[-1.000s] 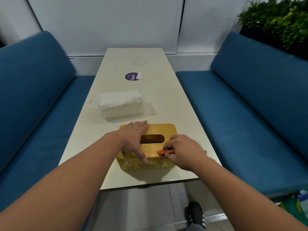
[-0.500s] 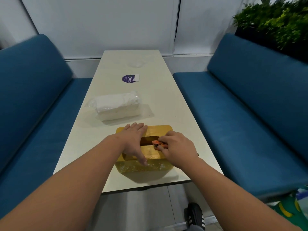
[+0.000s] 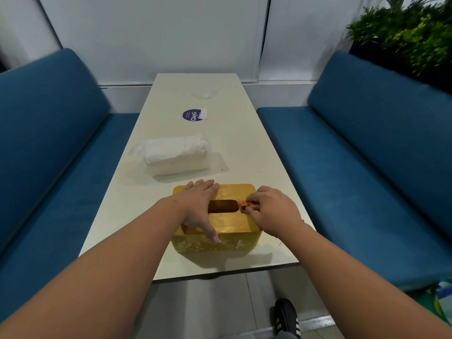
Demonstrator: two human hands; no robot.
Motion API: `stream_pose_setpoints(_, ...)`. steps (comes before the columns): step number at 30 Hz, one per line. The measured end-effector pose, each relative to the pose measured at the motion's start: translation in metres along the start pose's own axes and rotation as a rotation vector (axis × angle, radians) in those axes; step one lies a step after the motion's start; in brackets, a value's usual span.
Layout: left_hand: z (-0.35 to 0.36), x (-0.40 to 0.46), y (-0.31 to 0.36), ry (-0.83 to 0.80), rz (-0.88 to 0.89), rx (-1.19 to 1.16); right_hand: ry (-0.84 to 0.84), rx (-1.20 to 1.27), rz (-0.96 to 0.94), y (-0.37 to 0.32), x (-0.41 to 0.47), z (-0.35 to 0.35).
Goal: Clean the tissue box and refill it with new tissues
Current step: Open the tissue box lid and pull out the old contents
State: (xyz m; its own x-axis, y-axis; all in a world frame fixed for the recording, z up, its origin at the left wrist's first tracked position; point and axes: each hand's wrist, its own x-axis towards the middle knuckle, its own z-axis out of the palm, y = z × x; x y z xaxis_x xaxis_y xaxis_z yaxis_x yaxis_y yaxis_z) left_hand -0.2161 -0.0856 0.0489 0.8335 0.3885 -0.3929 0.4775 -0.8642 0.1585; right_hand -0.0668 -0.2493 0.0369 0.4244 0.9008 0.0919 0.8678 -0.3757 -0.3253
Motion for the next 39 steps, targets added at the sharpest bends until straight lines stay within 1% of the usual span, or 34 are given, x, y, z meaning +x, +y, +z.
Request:
stream_pose_setpoints(3,0.000,0.000,0.000,-0.004,-0.001,0.004,-0.063,0.019,-0.059,-0.001,-0.003,0.002)
stream_pose_setpoints(7,0.000,-0.001,0.000,0.001,0.001,0.003,0.001,0.004,0.030,0.003,0.001,0.000)
stream_pose_setpoints(12,0.000,-0.001,0.000,-0.002,-0.001,0.001,-0.064,0.032,-0.053,0.002,-0.003,0.002)
stream_pose_setpoints(16,0.000,-0.002,0.001,0.003,-0.003,0.001,-0.005,0.014,0.031,0.013,0.005,-0.004)
stream_pose_setpoints(21,0.000,-0.002,0.001,0.002,-0.001,0.002,-0.130,0.028,-0.068,0.016,0.002,-0.008)
stream_pose_setpoints(26,-0.002,-0.004,0.003,0.000,0.000,0.002,-0.062,0.007,-0.017,0.021,0.036,-0.010)
stream_pose_setpoints(30,-0.002,-0.004,0.003,-0.002,-0.007,-0.001,-0.058,-0.018,-0.026,0.018,0.051,-0.008)
stream_pose_setpoints(39,-0.001,-0.003,0.003,0.007,0.003,0.007,-0.048,0.002,-0.101,0.008,0.003,-0.001)
